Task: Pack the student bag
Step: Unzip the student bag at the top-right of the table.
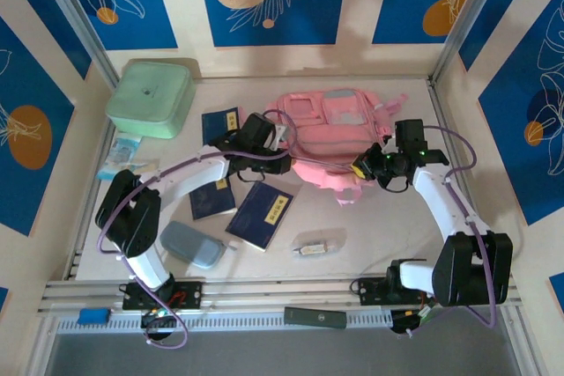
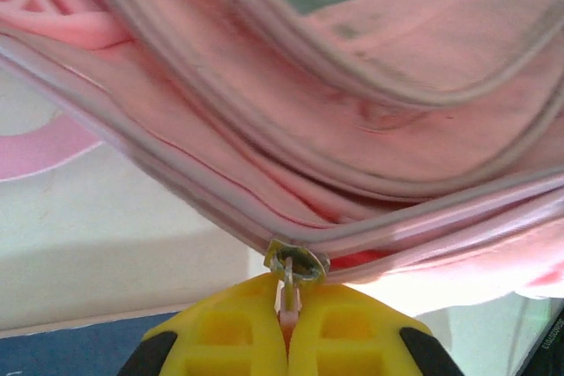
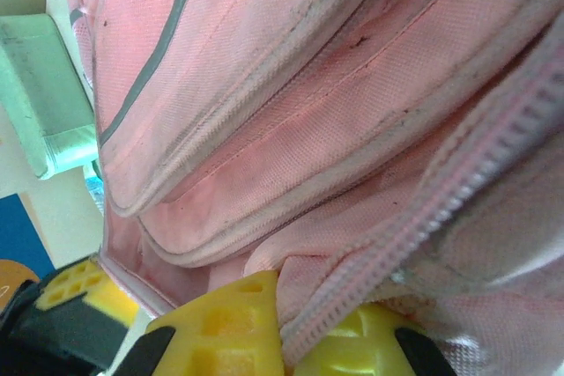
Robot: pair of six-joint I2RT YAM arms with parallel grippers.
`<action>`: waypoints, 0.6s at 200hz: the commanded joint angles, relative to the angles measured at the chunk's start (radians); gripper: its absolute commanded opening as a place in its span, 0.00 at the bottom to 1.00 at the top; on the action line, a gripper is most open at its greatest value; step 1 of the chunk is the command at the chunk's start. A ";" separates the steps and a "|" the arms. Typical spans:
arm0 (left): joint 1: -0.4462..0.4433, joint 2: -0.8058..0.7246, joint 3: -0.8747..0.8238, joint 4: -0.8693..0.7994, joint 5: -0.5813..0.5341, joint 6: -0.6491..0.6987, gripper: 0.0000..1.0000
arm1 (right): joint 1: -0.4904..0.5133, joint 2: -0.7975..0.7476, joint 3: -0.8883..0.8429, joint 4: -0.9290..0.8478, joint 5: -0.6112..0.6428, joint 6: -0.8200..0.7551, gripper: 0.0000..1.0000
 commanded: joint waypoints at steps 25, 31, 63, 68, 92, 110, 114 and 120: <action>0.113 0.056 0.028 0.028 -0.049 0.018 0.00 | -0.038 -0.034 0.010 -0.083 0.030 -0.100 0.00; 0.123 0.066 0.035 0.035 -0.060 0.014 0.00 | -0.042 -0.037 0.009 -0.079 0.018 -0.102 0.00; 0.181 0.126 0.055 0.102 -0.093 -0.026 0.00 | -0.051 -0.055 -0.001 -0.082 0.002 -0.113 0.00; 0.191 0.139 0.065 0.103 -0.088 -0.033 0.00 | -0.050 -0.060 -0.002 -0.085 0.011 -0.111 0.00; 0.203 0.196 0.121 0.144 -0.076 -0.038 0.00 | -0.007 -0.061 -0.007 -0.035 -0.002 -0.079 0.00; 0.204 0.262 0.207 0.145 -0.029 -0.055 0.00 | 0.054 -0.039 0.018 -0.030 0.039 -0.049 0.00; 0.203 0.274 0.228 0.144 -0.020 -0.061 0.00 | 0.068 -0.036 0.021 -0.022 0.049 -0.035 0.00; 0.201 0.294 0.251 0.151 -0.007 -0.068 0.00 | 0.090 -0.033 0.018 -0.002 0.063 -0.012 0.00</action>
